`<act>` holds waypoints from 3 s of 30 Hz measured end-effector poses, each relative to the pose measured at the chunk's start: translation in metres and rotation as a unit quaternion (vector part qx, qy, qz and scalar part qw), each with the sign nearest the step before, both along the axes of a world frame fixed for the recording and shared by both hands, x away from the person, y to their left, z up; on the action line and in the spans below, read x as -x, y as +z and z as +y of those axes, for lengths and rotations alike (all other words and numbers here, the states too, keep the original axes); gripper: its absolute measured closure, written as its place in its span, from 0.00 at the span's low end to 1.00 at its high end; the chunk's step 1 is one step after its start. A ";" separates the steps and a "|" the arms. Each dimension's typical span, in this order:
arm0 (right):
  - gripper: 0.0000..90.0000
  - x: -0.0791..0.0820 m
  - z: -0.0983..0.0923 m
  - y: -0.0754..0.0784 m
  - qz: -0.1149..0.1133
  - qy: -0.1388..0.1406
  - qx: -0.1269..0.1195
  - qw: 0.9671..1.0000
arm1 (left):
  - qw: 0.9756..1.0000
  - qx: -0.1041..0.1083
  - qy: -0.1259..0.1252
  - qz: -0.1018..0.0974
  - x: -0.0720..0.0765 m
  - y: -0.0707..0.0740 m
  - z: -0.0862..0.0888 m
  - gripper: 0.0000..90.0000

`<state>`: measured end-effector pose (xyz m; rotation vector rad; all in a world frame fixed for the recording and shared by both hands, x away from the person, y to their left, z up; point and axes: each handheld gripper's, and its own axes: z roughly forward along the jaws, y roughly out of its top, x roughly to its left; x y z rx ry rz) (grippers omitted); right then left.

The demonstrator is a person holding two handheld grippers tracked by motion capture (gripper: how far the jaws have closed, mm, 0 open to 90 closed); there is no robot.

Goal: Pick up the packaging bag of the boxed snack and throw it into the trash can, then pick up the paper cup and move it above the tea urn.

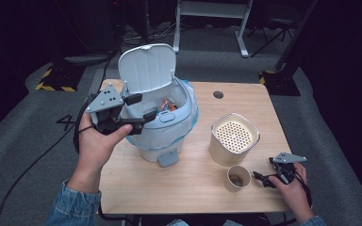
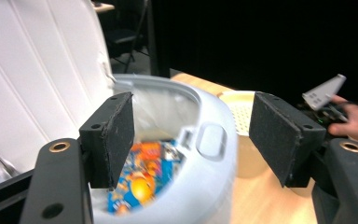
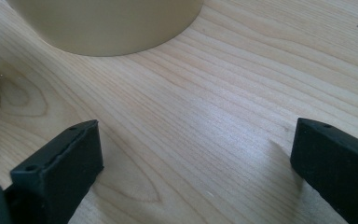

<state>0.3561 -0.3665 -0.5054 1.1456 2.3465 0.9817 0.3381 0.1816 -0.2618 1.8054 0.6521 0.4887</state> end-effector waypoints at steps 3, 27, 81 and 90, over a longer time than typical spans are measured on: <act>0.02 0.000 0.000 0.000 0.000 0.000 0.000 1.000 | 1.000 -0.008 -0.006 0.006 0.009 -0.008 0.004 0.35; 0.28 0.021 -0.001 0.016 -0.010 0.039 -0.025 0.999 | 0.996 -0.042 0.003 0.082 0.037 -0.120 0.029 0.32; 0.22 0.052 0.065 0.017 -0.013 0.170 -0.059 0.984 | 0.965 -0.165 0.076 0.189 0.003 -0.244 0.028 0.08; 0.22 0.048 0.078 0.014 -0.027 0.167 -0.072 0.983 | 0.965 -0.165 0.076 0.188 0.003 -0.244 0.028 0.08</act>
